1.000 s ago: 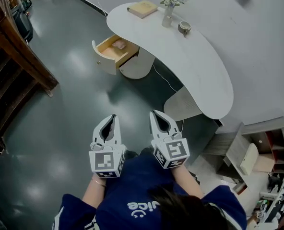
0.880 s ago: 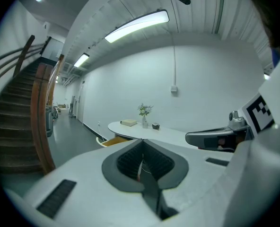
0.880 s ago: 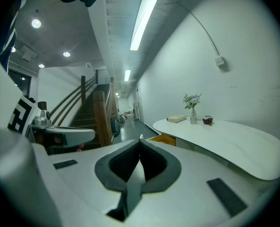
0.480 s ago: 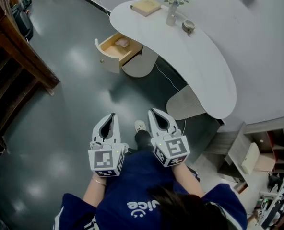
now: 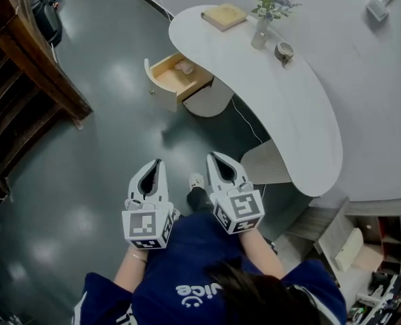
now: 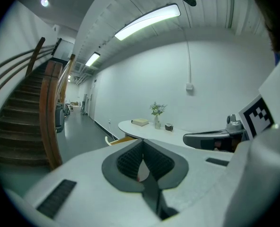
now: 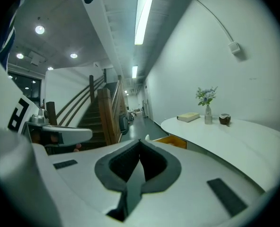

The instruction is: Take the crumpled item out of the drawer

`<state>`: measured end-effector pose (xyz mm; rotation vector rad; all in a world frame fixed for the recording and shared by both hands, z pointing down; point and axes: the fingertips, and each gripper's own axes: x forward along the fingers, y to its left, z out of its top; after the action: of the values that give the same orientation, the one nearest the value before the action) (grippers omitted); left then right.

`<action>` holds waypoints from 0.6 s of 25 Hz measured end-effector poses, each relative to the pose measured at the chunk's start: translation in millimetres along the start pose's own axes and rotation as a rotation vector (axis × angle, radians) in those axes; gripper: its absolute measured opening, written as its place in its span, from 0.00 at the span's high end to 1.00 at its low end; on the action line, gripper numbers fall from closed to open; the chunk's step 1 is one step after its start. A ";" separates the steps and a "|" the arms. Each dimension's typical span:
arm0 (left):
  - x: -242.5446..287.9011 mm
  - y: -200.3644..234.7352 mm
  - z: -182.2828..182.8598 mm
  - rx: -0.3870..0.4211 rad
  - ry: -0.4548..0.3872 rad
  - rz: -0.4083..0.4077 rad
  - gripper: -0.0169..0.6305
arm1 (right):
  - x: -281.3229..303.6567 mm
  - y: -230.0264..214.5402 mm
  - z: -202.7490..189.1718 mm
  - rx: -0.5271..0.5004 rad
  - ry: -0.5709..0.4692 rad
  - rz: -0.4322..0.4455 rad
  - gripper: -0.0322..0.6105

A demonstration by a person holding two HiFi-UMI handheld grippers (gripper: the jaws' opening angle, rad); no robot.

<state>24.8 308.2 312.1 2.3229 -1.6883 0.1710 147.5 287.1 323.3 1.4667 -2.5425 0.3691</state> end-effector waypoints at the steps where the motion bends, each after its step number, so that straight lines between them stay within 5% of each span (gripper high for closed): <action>1: 7.7 0.3 0.5 -0.009 0.002 0.007 0.97 | 6.7 -4.9 1.1 -0.005 0.005 0.009 0.94; 15: 126.1 -1.5 24.7 -0.027 0.015 0.097 0.97 | 94.4 -96.1 28.4 -0.013 0.031 0.104 0.94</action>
<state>64.7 186.2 319.5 2.2167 -1.7857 0.1821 183.1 154.5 334.4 1.3166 -2.5982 0.3865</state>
